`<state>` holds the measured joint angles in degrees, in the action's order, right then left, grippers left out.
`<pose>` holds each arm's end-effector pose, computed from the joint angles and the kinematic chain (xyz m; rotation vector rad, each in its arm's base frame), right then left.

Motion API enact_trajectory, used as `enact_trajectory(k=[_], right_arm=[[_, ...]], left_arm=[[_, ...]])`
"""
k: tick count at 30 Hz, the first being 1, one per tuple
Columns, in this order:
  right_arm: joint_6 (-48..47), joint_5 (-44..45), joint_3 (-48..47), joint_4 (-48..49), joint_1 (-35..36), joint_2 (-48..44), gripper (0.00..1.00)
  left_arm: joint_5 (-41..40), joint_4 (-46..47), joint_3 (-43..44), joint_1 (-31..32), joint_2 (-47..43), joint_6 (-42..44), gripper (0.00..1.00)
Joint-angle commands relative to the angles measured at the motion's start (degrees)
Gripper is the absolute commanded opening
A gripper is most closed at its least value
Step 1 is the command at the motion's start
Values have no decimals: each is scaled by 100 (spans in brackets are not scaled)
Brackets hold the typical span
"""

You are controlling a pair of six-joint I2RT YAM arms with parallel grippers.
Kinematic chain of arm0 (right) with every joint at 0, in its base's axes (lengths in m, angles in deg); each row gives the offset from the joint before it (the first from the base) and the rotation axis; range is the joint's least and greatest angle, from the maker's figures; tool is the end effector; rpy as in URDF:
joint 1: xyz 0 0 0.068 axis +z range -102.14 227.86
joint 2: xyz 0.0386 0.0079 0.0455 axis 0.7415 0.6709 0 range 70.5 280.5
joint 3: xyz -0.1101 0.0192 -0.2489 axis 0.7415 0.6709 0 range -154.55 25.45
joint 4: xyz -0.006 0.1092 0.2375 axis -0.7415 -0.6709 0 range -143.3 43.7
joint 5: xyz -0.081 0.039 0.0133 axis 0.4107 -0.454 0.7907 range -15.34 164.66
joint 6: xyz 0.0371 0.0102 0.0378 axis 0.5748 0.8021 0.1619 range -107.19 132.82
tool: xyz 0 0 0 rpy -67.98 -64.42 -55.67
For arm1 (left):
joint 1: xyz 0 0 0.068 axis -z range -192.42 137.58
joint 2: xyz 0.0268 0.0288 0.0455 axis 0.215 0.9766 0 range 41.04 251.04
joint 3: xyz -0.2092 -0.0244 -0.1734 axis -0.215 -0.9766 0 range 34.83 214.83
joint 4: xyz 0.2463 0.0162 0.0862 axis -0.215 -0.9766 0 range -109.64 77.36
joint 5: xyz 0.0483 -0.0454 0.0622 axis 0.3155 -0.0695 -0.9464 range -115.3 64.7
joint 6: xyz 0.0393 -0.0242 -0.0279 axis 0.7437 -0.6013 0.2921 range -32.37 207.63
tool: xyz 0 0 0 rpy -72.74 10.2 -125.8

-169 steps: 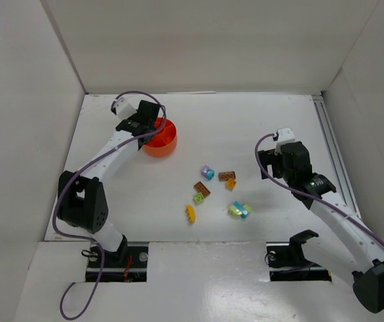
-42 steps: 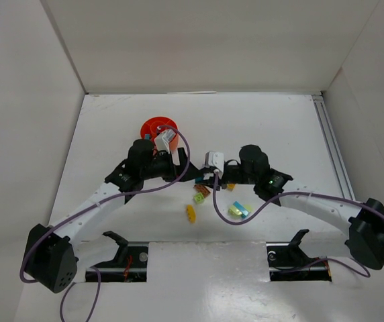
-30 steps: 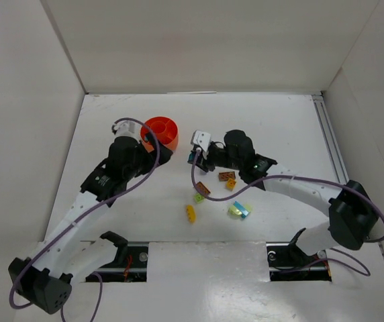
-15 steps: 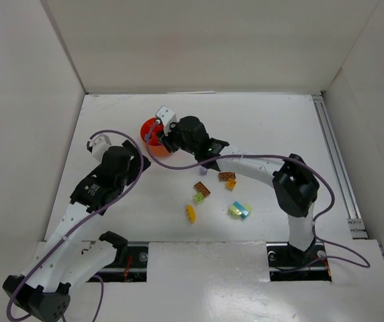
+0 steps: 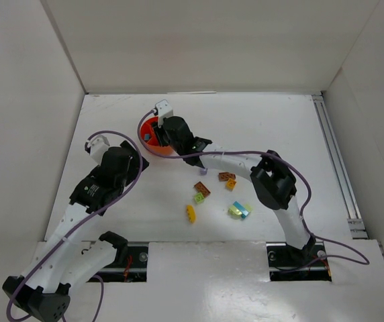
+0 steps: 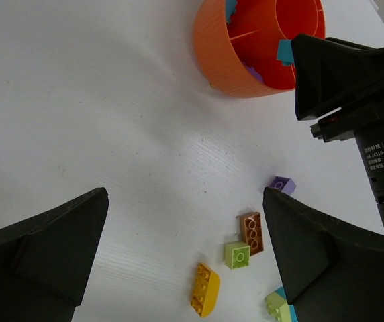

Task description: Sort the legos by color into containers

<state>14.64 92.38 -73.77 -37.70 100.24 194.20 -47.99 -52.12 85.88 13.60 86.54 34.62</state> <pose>0.3248 0.4038 0.2566 -0.5894 1.7547 0.3775 0.1512 -0.0586 0.3256 -0.7166 2.0128 -0.3907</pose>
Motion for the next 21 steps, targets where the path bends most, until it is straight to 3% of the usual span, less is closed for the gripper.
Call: enact_trajectory(k=[1,21], right_arm=[[187,320,-326,-51,18,40,14],[239,320,-379,-51,18,-4,14]], left_arm=[[-138,-42,151,-1,-93,63,99],[-191,-32,151,-1,-164,125,99]])
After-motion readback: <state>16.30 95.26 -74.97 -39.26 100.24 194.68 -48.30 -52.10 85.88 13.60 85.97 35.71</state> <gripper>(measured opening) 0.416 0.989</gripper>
